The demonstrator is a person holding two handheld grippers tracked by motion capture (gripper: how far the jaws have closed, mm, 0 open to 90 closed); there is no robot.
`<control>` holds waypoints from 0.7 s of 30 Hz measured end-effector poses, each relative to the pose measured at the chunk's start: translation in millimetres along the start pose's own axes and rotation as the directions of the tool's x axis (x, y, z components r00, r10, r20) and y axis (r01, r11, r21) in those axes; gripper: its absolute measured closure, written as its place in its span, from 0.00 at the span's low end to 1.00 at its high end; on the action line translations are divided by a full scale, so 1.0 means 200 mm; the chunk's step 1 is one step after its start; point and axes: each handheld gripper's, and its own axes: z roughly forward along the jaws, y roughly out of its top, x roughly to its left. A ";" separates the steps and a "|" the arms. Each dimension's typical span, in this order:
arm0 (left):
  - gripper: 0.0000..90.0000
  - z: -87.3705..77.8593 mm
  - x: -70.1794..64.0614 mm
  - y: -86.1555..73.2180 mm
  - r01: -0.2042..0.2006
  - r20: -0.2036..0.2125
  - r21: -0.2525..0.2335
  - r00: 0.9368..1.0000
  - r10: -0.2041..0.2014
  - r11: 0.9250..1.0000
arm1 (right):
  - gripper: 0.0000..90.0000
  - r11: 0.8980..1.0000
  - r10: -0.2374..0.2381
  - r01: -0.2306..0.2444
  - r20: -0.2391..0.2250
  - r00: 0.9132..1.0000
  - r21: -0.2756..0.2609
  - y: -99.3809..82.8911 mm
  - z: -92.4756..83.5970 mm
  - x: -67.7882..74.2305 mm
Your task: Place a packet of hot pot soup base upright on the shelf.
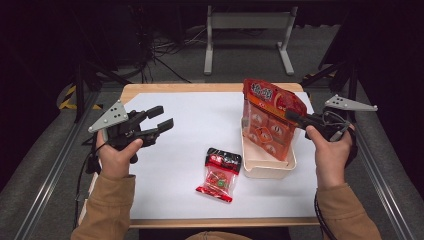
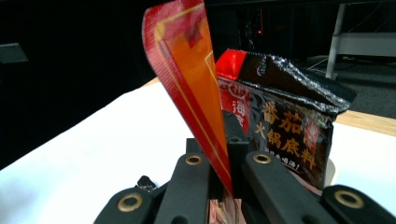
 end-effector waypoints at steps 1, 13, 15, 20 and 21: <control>0.48 0.00 0.00 0.00 0.001 0.001 0.001 1.000 -0.001 1.000 | 1.00 1.000 -0.002 0.002 -0.001 1.000 0.006 -0.01 0.00 0.00; 0.48 0.00 0.00 -0.01 0.006 -0.001 0.006 1.000 -0.006 1.000 | 1.00 0.998 0.010 -0.009 -0.007 1.000 0.064 -0.13 0.08 -0.03; 0.48 0.01 0.00 -0.01 0.006 -0.001 0.005 1.000 -0.006 1.000 | 1.00 0.998 0.009 -0.009 0.000 1.000 0.062 -0.13 0.07 -0.04; 0.48 0.02 0.01 -0.02 0.009 0.001 0.018 1.000 -0.009 1.000 | 1.00 0.997 0.018 -0.020 0.024 1.000 0.072 -0.16 0.05 -0.07; 0.47 0.02 0.01 -0.02 0.009 0.001 0.018 1.000 -0.009 1.000 | 1.00 0.997 0.018 -0.020 0.024 1.000 0.072 -0.16 0.05 -0.07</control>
